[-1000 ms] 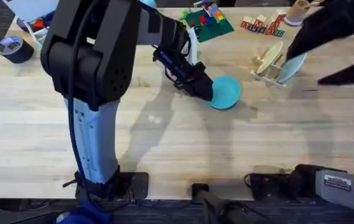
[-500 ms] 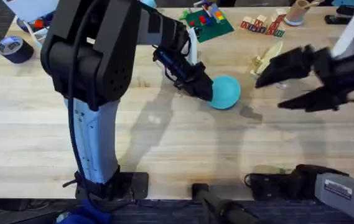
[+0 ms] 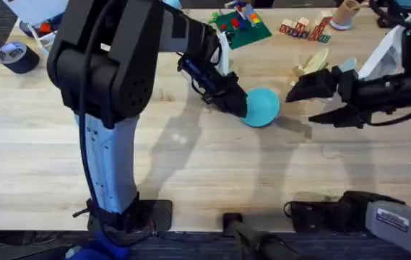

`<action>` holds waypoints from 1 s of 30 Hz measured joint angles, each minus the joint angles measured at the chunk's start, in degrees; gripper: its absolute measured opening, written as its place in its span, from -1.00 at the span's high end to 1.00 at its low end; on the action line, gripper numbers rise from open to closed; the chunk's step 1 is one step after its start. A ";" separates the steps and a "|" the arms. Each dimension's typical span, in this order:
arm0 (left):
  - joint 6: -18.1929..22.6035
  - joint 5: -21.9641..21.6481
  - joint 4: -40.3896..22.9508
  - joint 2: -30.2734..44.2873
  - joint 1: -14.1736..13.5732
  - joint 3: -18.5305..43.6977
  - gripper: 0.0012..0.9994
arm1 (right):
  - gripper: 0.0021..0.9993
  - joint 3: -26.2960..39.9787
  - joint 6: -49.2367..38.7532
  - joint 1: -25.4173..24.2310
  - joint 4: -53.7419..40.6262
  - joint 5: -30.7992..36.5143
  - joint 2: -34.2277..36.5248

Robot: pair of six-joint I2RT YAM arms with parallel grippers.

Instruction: Pick up the plates from the table one by one and place each into a slot on the dish rack.

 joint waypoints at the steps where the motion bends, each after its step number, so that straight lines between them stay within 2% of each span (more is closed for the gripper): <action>1: 0.00 0.02 0.00 0.00 0.00 0.00 0.92 | -0.99 -0.48 0.56 0.00 1.25 0.09 0.00; 8: 0.00 0.01 0.00 0.00 0.00 0.01 0.92 | -0.99 -2.43 3.46 1.31 5.70 0.52 0.00; 20: 0.00 0.00 0.00 0.00 0.00 0.02 0.92 | -0.99 -2.51 7.40 11.13 12.93 8.20 0.05; 30: 0.00 0.02 -0.02 0.00 0.00 0.00 0.92 | -0.99 -2.51 10.20 14.75 17.52 10.17 7.25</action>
